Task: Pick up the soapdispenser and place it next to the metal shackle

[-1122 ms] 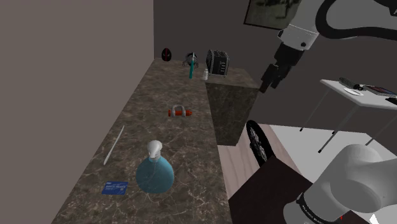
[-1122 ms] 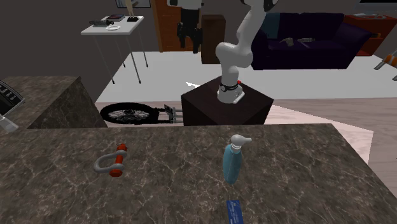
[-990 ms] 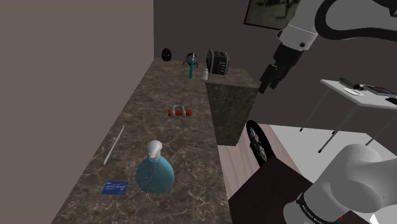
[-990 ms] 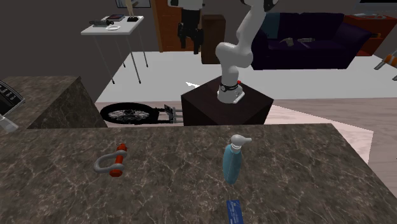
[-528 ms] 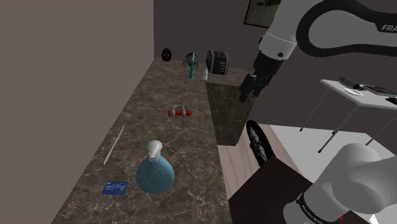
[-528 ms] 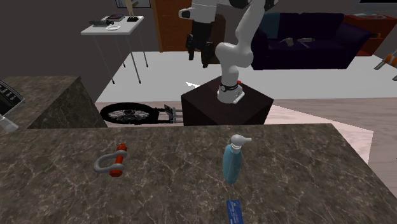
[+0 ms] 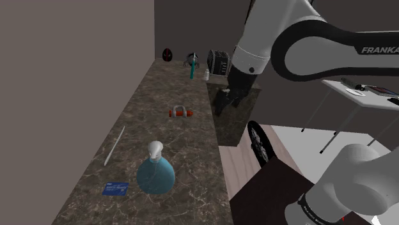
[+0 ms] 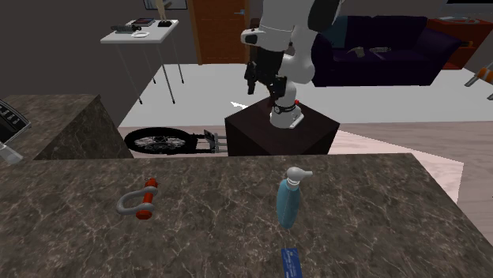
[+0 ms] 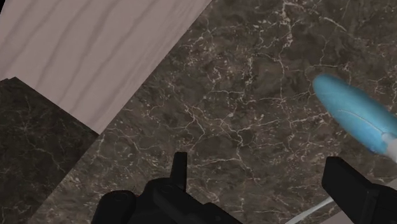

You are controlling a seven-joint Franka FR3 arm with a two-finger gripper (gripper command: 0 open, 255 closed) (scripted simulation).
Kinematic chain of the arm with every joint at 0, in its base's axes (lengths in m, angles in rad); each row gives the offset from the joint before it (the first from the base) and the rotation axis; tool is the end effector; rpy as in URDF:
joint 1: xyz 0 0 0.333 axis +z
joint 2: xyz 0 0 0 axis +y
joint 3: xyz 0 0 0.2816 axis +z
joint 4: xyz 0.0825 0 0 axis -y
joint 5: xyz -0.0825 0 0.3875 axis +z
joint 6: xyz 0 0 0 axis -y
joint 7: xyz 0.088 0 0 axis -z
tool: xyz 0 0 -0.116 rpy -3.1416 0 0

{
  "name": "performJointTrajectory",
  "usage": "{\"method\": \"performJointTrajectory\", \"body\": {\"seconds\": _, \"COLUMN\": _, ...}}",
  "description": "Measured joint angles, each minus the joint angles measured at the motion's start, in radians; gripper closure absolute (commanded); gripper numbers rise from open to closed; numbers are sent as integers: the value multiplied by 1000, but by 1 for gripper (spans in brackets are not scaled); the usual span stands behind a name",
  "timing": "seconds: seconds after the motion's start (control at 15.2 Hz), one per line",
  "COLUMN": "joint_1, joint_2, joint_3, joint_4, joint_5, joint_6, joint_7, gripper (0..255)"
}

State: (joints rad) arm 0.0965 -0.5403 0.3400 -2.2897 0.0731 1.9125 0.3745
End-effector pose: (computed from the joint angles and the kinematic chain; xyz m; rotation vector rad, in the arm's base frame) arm 0.3855 0.1995 0.5145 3.0883 0.0134 0.2578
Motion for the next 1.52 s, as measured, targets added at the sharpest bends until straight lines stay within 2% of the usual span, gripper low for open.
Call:
{"method": "performJointTrajectory", "body": {"seconds": 0.33, "joint_1": -4, "joint_2": 134, "joint_3": 122, "joint_4": 70, "joint_5": -43, "joint_6": 66, "joint_7": 134, "gripper": 0}}
{"method": "performJointTrajectory", "body": {"seconds": 0.59, "joint_1": -15, "joint_2": 259, "joint_3": 219, "joint_4": 145, "joint_5": -113, "joint_6": 102, "joint_7": 255, "gripper": 0}}
{"method": "performJointTrajectory", "body": {"seconds": 0.92, "joint_1": -13, "joint_2": 452, "joint_3": 336, "joint_4": 270, "joint_5": -262, "joint_6": 113, "joint_7": 437, "gripper": 0}}
{"method": "performJointTrajectory", "body": {"seconds": 1.06, "joint_1": 3, "joint_2": 547, "joint_3": 371, "joint_4": 338, "joint_5": -343, "joint_6": 100, "joint_7": 517, "gripper": 0}}
{"method": "performJointTrajectory", "body": {"seconds": 1.25, "joint_1": 52, "joint_2": 689, "joint_3": 395, "joint_4": 440, "joint_5": -464, "joint_6": 71, "joint_7": 626, "gripper": 0}}
{"method": "performJointTrajectory", "body": {"seconds": 1.52, "joint_1": 68, "joint_2": 741, "joint_3": 388, "joint_4": 450, "joint_5": -512, "joint_6": 91, "joint_7": 661, "gripper": 0}}
